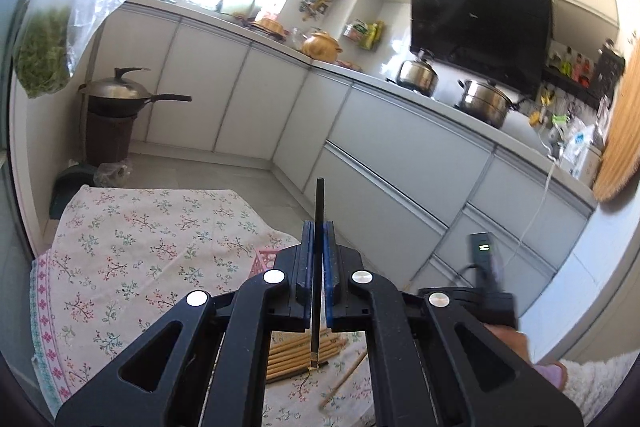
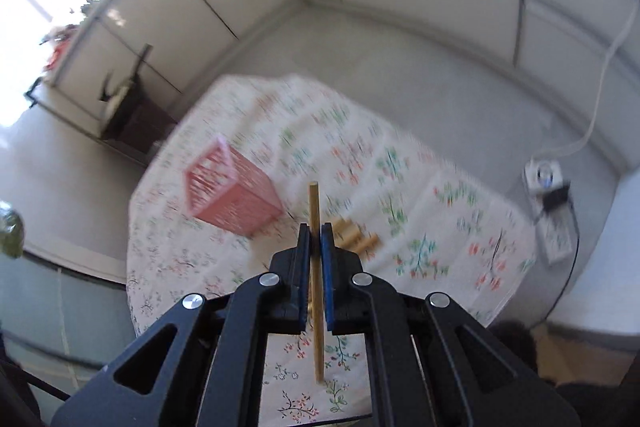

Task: Organize utensils
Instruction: 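Drop the black stick into the pink basket with the left tool while the right tool carries its chopstick over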

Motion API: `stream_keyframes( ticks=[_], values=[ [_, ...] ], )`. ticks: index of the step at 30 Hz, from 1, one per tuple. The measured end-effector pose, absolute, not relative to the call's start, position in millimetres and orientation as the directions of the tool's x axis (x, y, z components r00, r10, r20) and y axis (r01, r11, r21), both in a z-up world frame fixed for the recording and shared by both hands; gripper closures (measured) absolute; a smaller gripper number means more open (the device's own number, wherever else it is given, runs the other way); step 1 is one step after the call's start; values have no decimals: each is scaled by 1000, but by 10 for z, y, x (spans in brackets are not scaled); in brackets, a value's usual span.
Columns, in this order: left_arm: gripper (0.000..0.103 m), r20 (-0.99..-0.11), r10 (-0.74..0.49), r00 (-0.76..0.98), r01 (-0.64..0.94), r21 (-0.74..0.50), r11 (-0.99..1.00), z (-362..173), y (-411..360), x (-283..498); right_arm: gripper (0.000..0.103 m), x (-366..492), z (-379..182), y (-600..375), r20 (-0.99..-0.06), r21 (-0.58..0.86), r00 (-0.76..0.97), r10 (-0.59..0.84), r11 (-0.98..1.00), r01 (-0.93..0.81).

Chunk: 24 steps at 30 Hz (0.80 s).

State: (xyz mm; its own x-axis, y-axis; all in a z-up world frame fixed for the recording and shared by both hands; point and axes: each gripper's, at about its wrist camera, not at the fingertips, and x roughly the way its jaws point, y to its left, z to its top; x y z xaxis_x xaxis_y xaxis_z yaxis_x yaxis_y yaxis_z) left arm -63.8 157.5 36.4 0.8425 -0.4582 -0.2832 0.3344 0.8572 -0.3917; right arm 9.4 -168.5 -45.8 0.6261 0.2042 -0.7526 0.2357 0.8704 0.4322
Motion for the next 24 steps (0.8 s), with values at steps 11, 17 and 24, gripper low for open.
stream_keyframes(
  ticks=[11,17,24],
  values=[
    [99,-198,-315,928,224,-378,898,878,1275,-98,97,129,749,-2018,-502,553,831,238,828,97],
    [99,-246,-260,934,164,-351,922,701,1020,456,97,439,956,-2035,-448,561,859,246,826,56],
    [98,-358,-234,904,110,-334,936,204,904,984,97,857,726,-1932,-487,536,834,259,843,52]
  ],
)
